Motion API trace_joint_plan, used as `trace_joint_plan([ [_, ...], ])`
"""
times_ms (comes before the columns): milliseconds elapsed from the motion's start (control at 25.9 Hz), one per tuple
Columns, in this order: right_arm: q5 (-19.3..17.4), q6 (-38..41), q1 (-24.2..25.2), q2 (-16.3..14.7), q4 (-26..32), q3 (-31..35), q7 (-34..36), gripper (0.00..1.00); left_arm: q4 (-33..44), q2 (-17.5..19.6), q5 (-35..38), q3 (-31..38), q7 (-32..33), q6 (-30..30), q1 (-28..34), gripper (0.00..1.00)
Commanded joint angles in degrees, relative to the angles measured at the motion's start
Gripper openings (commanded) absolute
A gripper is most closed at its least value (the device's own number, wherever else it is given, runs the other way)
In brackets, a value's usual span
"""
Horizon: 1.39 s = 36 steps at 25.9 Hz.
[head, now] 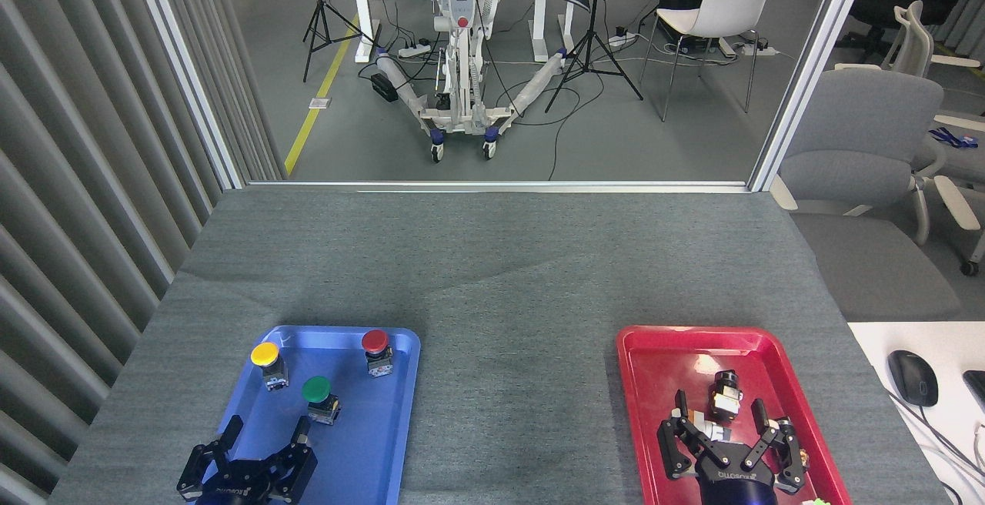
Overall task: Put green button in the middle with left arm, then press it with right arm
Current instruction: 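Lower the left gripper onto the green button and grasp it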
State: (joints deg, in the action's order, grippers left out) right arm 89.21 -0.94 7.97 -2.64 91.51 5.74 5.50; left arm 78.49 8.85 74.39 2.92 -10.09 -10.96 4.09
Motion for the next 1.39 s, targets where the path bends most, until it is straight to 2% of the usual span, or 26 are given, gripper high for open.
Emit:
trace_joint_plan([
  [0,-0.2,0.2,-0.9,0.0,0.1,0.0,0.0,1.00,-4.3,-0.1,2.3,-0.9,-1.0,0.0,-1.0,0.99],
  [309,-0.2,0.3,-1.2,-0.2,0.0,-0.2,0.1,1.00,-12.1,-1.2,3.1,-5.7,-4.3,0.1,-5.6,0.99],
  [965,-0.4,0.4,-1.5,-0.7,0.0,0.4,0.0,1.00,-14.9,-1.4,3.1,-7.4,-3.5,0.4,-10.0,0.98],
  [1119,-0.4,0.4,-1.5,-0.6,0.0,0.4,0.0,1.00,-17.8,-1.9,3.1,-7.4,-4.2,0.4,-11.9,0.98],
  [1273,-0.4,0.3,-1.4,-0.5,0.0,0.3,0.0,1.00,-20.5,-2.1,3.1,-7.4,-4.3,0.4,-13.7,0.94],
  [1350,-0.4,0.2,-1.4,-0.5,0.0,0.3,0.0,1.00,-20.6,-1.9,3.1,-7.4,-4.3,0.4,-13.7,0.87],
])
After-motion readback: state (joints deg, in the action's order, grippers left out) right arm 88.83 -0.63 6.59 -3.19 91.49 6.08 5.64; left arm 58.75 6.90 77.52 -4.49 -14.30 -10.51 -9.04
